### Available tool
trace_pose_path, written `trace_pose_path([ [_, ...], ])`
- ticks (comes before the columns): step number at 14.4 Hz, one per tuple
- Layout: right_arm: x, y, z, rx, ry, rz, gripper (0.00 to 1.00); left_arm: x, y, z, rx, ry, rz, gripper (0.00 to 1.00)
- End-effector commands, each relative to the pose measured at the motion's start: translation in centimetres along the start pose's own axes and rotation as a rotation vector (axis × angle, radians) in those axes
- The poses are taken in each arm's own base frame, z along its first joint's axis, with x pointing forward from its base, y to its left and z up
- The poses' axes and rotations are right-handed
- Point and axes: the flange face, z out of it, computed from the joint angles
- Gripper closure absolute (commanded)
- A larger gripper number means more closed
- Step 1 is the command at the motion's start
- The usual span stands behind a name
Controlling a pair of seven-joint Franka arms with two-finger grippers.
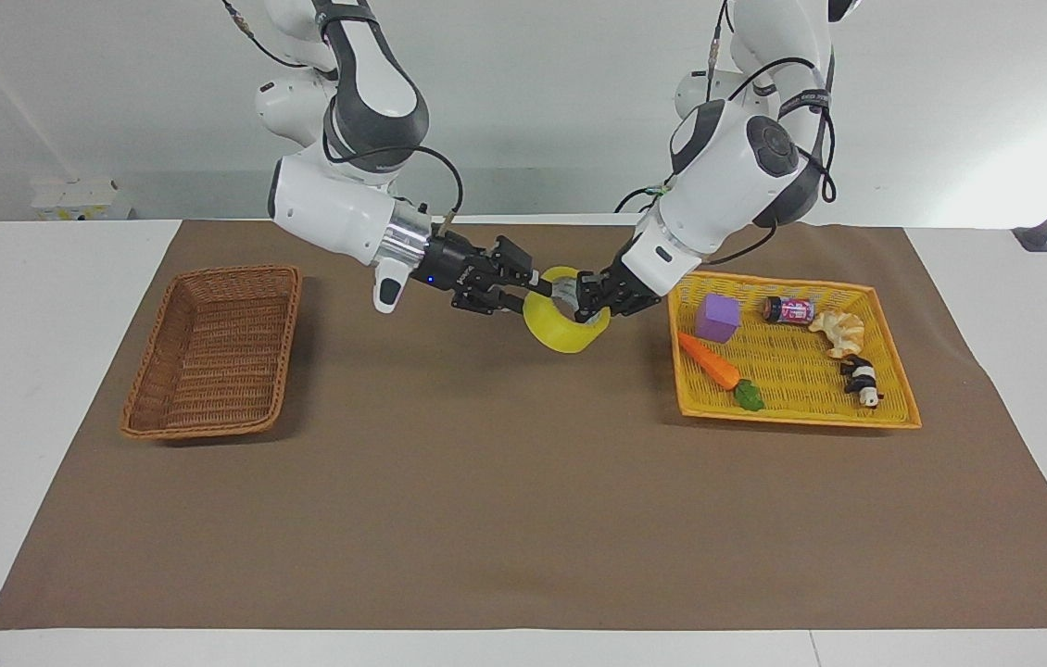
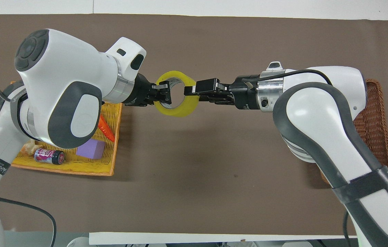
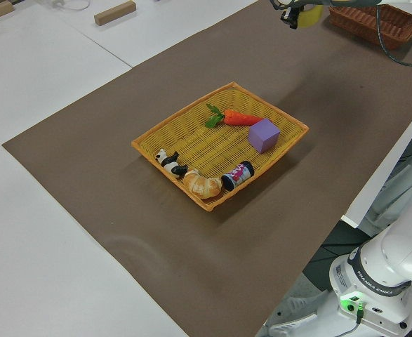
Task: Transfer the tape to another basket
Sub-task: 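Grasp the tape with the right gripper while the left gripper releases it, then carry the tape with the right gripper and lower it into the wicker basket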
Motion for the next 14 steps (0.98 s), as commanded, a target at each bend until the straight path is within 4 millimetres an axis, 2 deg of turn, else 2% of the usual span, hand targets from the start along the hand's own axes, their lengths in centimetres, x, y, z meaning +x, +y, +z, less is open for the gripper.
trace_pose_path([
  [1,-0.2,-0.2,-0.3,0.003,0.012,-0.008,1.0,-0.4,0.5,-0.7,0.012,-0.003,0.023,1.0],
  [2,-0.1,-0.1,-0.5,0.004,0.011,-0.006,1.0,-0.4,0.5,-0.7,0.012,-0.003,0.023,0.93],
  [3,-0.1,-0.1,-0.7,0.006,0.013,-0.005,1.0,-0.5,0.6,-0.8,0.008,0.002,0.017,0.6],
  [4,0.0,-0.1,-0.7,0.006,0.013,-0.005,1.0,-0.6,0.8,-1.0,0.007,0.006,0.016,0.19],
  [5,0.0,-0.1,-0.7,0.006,0.013,-0.005,1.0,-1.0,1.2,-1.5,0.005,0.01,0.005,0.0],
  [7,-0.1,-0.1,-0.7,0.006,0.012,-0.005,1.0,-1.9,1.2,-4.1,0.019,0.034,-0.011,0.0],
  [10,0.0,0.0,-0.9,0.005,0.012,-0.006,1.0,-1.9,-1.3,-9.2,0.039,0.055,-0.037,0.0],
  [12,0.9,1.0,-2.5,-0.018,0.006,-0.009,1.0,-0.8,-4.1,-12.1,0.075,0.061,-0.073,0.0],
  [14,2.1,2.7,-5.5,-0.012,-0.005,0.002,1.0,0.0,-6.8,-14.2,0.151,0.048,-0.058,0.0],
])
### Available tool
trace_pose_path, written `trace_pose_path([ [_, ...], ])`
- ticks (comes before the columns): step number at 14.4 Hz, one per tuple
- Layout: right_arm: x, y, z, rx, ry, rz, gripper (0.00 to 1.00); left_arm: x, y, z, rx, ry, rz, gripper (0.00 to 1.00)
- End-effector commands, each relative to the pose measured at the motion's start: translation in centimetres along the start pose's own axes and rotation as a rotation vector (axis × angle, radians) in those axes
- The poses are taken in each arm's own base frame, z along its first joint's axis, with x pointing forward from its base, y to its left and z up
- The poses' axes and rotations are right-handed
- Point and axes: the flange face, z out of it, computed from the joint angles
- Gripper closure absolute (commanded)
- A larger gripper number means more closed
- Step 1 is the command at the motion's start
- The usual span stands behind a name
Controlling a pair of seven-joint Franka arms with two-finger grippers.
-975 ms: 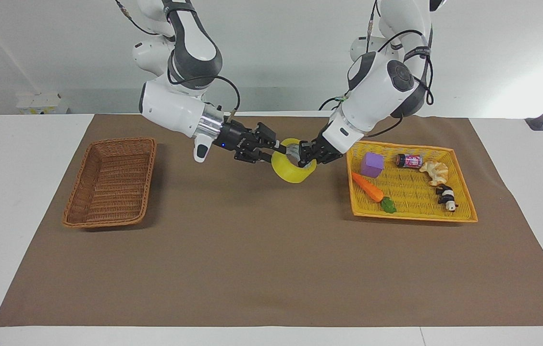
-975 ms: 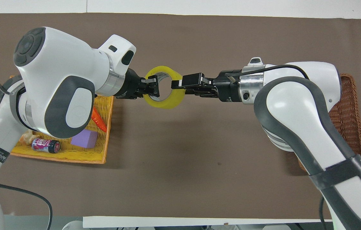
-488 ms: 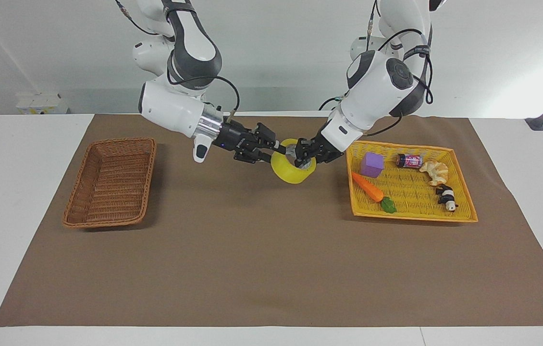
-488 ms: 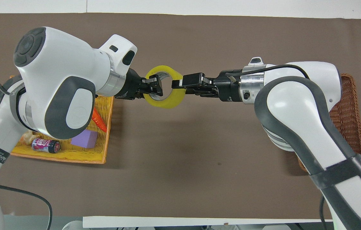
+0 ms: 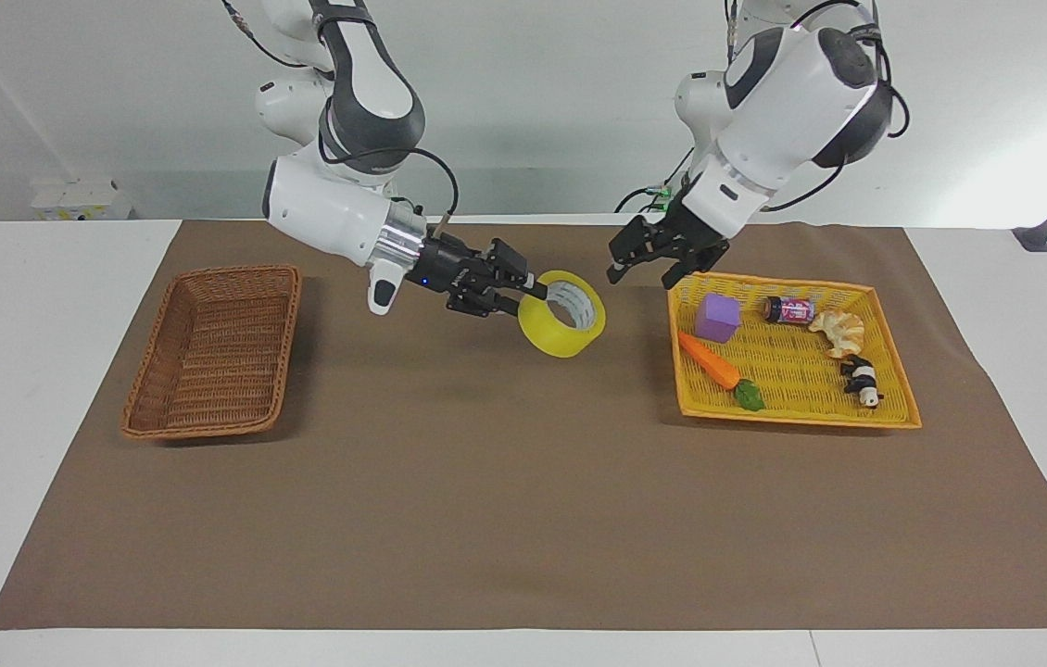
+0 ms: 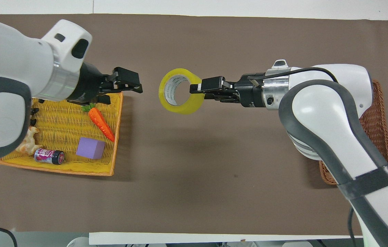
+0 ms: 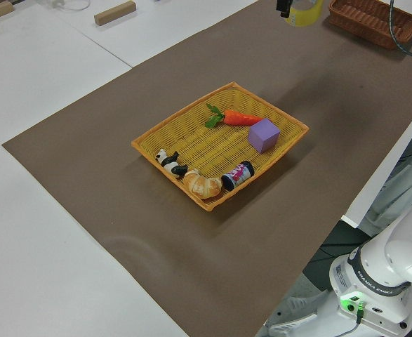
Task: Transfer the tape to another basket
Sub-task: 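Carry the tape with the right gripper and lower it into the wicker basket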
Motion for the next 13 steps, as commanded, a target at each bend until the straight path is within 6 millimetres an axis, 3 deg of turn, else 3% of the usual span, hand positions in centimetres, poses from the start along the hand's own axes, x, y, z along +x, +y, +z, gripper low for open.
trace_pose_path([
  [1,1.7,2.8,-5.5,0.009,-0.011,-0.01,1.0,1.3,-4.0,-1.9,0.13,-0.012,0.024,0.0],
  [3,3.0,6.3,-11.0,-0.011,-0.02,-0.004,1.0,2.5,-9.8,-4.2,0.276,-0.029,0.088,0.0],
  [5,3.6,10.7,-17.3,-0.047,-0.018,0.019,1.0,3.9,-15.5,-6.3,0.293,-0.054,0.142,0.0],
  [6,3.5,12.5,-19.8,-0.066,-0.016,0.028,1.0,4.2,-16.9,-7.2,0.29,-0.048,0.146,0.0],
  [9,2.3,18.6,-27.9,-0.151,-0.007,0.064,1.0,4.6,-19.6,-8.6,0.314,-0.035,0.149,0.0],
  [10,1.6,21.5,-30.8,-0.153,-0.004,0.067,1.0,4.6,-19.7,-8.9,0.332,-0.029,0.151,0.0],
  [13,-0.2,29.1,-34.9,-0.156,-0.016,0.012,1.0,4.4,-19.6,-8.9,0.339,-0.035,0.153,0.0],
])
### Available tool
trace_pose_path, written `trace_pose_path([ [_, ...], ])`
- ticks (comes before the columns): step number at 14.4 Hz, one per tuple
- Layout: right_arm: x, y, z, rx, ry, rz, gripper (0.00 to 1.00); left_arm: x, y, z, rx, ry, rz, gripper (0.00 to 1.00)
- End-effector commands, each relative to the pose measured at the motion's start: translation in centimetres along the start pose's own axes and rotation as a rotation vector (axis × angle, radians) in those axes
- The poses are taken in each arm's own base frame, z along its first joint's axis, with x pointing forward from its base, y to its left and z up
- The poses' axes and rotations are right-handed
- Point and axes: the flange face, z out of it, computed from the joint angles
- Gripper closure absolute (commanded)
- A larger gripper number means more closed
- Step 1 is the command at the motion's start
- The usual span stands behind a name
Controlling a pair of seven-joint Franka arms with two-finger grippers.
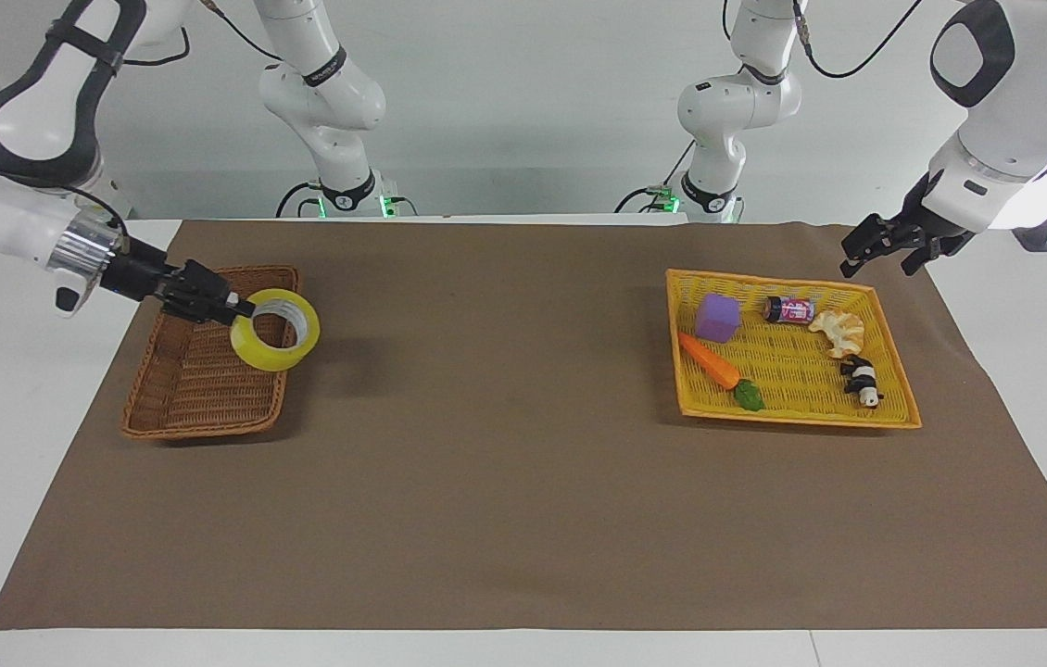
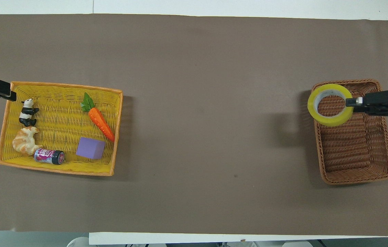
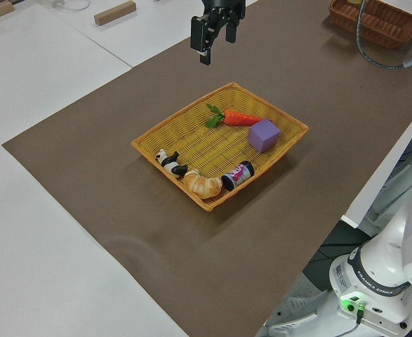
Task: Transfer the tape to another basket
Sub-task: 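Carry the tape with the right gripper and lower it into the wicker basket, then open the right gripper and draw it back from the tape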
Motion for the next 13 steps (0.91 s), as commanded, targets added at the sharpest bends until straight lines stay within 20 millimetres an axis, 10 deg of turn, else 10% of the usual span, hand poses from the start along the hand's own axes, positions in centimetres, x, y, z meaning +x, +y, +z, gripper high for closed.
trace_pose_path([
  [1,-1.0,5.0,-0.8,-0.004,-0.042,-0.068,1.0,-0.8,0.2,-0.7,0.029,-0.001,0.011,0.0],
  [6,-2.7,11.2,-0.9,-0.001,-0.086,-0.135,1.0,-1.0,-0.2,-0.5,0.029,-0.002,-0.001,0.0],
  [13,-4.1,13.9,0.0,-0.06,-0.095,-0.185,0.87,-1.1,-0.4,-0.6,0.029,-0.005,-0.006,0.0],
])
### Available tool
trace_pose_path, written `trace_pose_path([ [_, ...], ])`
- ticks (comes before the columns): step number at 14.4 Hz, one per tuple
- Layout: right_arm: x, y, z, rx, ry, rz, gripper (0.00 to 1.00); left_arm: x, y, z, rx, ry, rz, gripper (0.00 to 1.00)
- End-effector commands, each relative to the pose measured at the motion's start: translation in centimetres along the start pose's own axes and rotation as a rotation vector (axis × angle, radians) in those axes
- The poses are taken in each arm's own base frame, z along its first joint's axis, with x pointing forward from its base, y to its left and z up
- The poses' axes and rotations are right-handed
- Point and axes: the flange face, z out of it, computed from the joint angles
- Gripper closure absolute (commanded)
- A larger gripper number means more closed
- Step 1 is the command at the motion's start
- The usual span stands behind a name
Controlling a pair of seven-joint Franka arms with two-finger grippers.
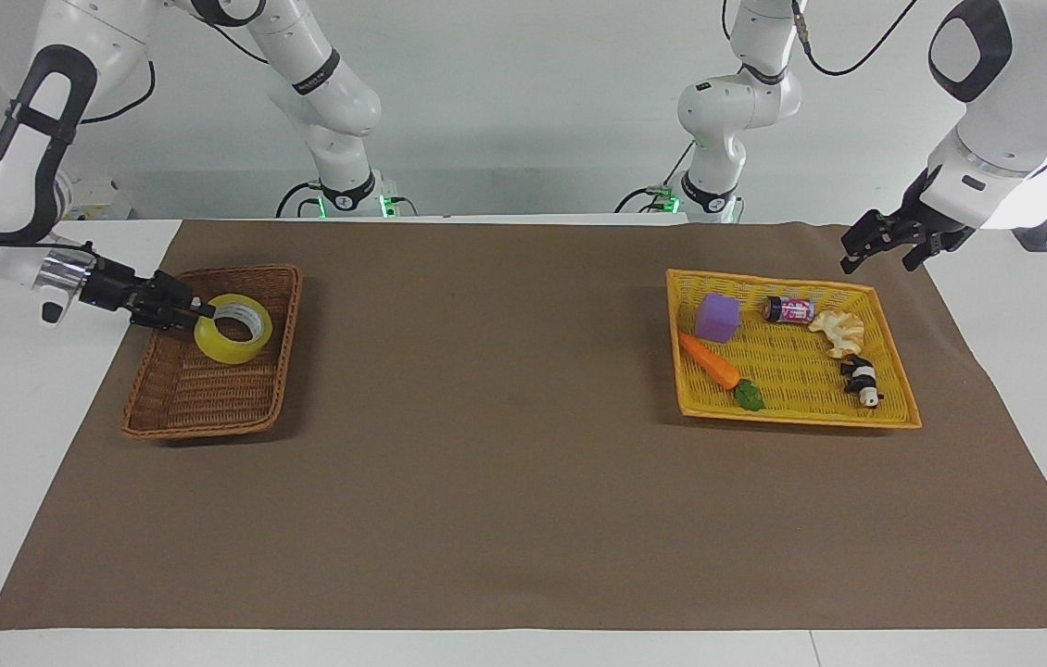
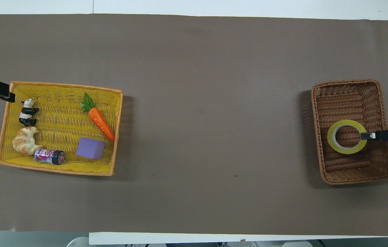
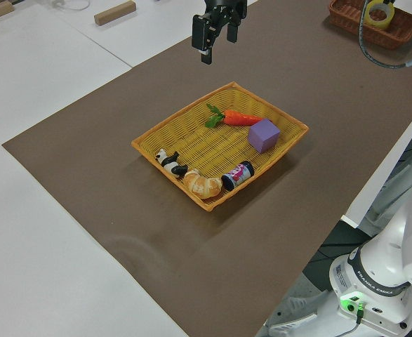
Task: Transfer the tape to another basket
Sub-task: 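Open the right gripper and draw it back from the tape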
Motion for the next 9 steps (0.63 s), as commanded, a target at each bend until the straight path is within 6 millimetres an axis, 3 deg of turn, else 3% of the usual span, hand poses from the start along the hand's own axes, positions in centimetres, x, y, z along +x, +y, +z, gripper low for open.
trace_pose_path([
  [1,-0.5,-0.1,-0.4,-0.057,-0.037,-0.045,0.66,-0.8,-0.3,-0.3,0.024,-0.004,-0.003,0.0],
  [2,-0.3,-0.1,-0.8,-0.087,-0.045,-0.055,0.24,-0.8,-0.3,-0.3,0.024,-0.004,-0.003,0.0],
  [3,-0.1,-0.1,-1.0,-0.097,-0.04,-0.058,0.0,-0.8,-0.3,-0.3,0.024,-0.004,-0.003,0.0],
  [5,0.6,-1.0,-1.9,-0.13,-0.04,-0.073,0.0,-0.8,-0.2,-0.4,0.024,-0.003,-0.001,0.0],
  [8,2.8,-5.0,-4.0,-0.297,-0.094,-0.146,0.0,-0.8,-0.3,-0.3,0.024,-0.006,-0.003,0.0],
  [9,3.8,-7.3,-4.8,-0.363,-0.111,-0.171,0.0,-0.8,-0.3,-0.3,0.024,-0.004,-0.003,0.0],
])
